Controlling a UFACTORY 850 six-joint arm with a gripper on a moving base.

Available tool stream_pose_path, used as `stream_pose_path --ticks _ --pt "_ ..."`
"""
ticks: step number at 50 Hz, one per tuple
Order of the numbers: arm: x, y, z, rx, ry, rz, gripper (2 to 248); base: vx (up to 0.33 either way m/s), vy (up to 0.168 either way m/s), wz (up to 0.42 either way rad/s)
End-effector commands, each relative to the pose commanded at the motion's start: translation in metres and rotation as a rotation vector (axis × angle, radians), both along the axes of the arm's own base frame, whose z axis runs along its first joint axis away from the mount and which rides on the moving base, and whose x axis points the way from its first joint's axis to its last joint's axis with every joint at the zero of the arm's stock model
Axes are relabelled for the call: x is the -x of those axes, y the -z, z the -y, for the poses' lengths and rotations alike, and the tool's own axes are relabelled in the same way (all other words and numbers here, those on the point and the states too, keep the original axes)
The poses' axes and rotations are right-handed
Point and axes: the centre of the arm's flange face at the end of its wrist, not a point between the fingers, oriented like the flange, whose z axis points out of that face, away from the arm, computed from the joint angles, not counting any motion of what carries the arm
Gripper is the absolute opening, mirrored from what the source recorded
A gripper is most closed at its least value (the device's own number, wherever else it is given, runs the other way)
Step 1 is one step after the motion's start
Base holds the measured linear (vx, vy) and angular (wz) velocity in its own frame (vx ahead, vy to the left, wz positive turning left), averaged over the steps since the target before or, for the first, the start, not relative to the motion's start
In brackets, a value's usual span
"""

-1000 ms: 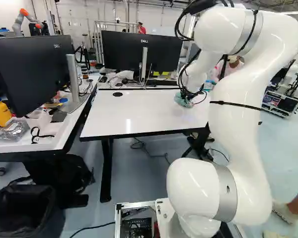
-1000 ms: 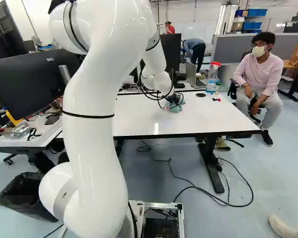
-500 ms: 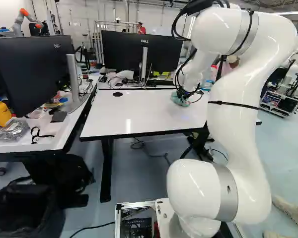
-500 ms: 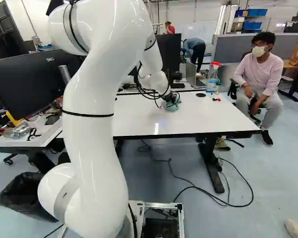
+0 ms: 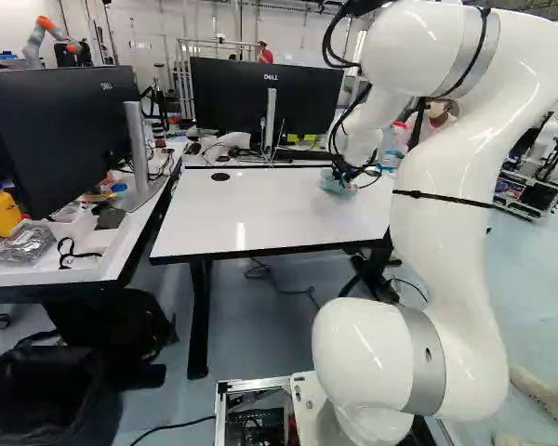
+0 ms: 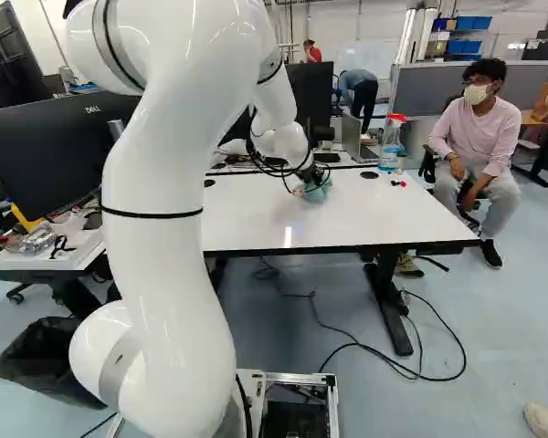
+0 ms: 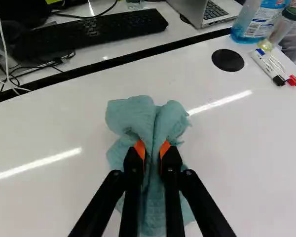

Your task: Clean the table with the green towel

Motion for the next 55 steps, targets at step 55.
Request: stream_pose_path --ticks 55 --pt "0.040 -0.048 -0.045 -0.060 -0.056 -0.210 51 0.000 0.000 0.000"
